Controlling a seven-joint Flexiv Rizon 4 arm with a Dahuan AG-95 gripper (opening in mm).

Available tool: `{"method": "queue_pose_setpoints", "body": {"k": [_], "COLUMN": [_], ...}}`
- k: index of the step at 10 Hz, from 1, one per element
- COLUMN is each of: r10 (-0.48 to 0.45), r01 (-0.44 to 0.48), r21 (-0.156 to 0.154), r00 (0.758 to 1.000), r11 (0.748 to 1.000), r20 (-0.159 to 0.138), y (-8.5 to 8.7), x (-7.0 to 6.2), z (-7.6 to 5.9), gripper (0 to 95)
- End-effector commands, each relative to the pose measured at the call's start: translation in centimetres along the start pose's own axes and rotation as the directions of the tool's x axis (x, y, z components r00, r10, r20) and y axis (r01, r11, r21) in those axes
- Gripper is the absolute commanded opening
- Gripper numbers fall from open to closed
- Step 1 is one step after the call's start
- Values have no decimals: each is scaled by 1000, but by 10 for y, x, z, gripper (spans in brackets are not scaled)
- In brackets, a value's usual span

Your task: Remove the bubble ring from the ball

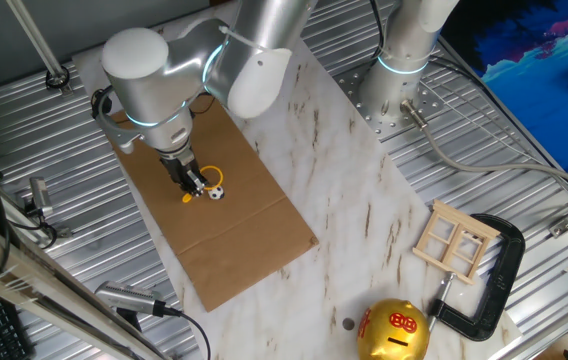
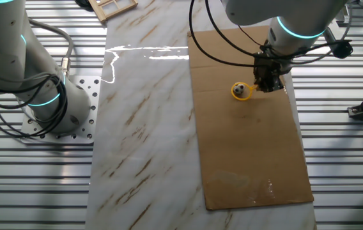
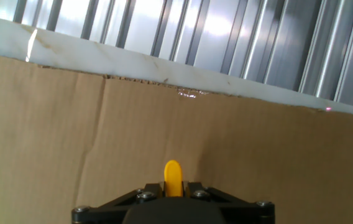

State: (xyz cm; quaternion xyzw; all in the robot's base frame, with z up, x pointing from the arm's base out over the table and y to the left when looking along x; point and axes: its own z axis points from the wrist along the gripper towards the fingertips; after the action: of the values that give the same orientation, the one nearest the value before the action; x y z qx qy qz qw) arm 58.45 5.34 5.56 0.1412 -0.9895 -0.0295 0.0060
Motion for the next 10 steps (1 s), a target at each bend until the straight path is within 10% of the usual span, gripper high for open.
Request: {"method": "queue_pose_setpoints", "body": {"k": [1,10], "r10": [-8,-48], "r01": [8,48], "r21": [1,-1], "r00": [1000,999], "r11": [1000,999], "r20": [-2,-15], "y": [-2,-16], "x": [0,0], "z": [-1,-2], "gripper": [0,0]}}
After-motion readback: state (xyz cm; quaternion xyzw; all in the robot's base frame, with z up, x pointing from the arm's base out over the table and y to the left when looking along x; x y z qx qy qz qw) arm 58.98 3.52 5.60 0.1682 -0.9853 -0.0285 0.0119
